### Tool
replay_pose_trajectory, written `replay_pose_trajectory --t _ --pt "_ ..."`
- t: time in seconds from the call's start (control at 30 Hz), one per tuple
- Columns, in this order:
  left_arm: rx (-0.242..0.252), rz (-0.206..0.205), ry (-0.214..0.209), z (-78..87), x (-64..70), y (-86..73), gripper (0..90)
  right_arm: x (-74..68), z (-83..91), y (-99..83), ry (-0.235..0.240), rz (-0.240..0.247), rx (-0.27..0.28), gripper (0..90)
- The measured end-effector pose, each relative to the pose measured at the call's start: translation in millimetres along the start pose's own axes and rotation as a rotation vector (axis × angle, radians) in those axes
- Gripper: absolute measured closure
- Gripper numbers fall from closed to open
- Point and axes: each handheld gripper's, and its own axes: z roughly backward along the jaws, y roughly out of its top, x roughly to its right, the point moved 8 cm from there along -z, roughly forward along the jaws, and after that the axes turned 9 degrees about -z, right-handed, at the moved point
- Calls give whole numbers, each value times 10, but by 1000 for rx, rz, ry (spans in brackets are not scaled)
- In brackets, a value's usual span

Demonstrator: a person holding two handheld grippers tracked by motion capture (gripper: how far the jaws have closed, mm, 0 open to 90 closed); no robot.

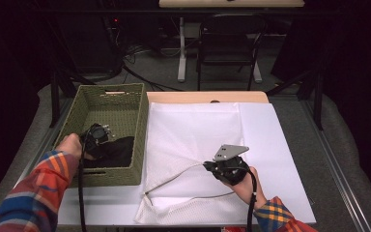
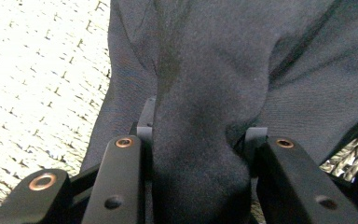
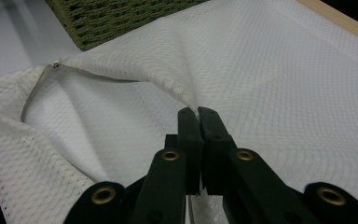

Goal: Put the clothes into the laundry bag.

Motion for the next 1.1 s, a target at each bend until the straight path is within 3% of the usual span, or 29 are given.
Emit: replay_pose_trajectory --t 0.7,1.1 --pt "13 -14 43 68 27 -8 646 3 -1 -7 4 -5 -3 884" --pt "26 -5 48 120 27 -20 649 5 -2 -9 2 -3 -6 884"
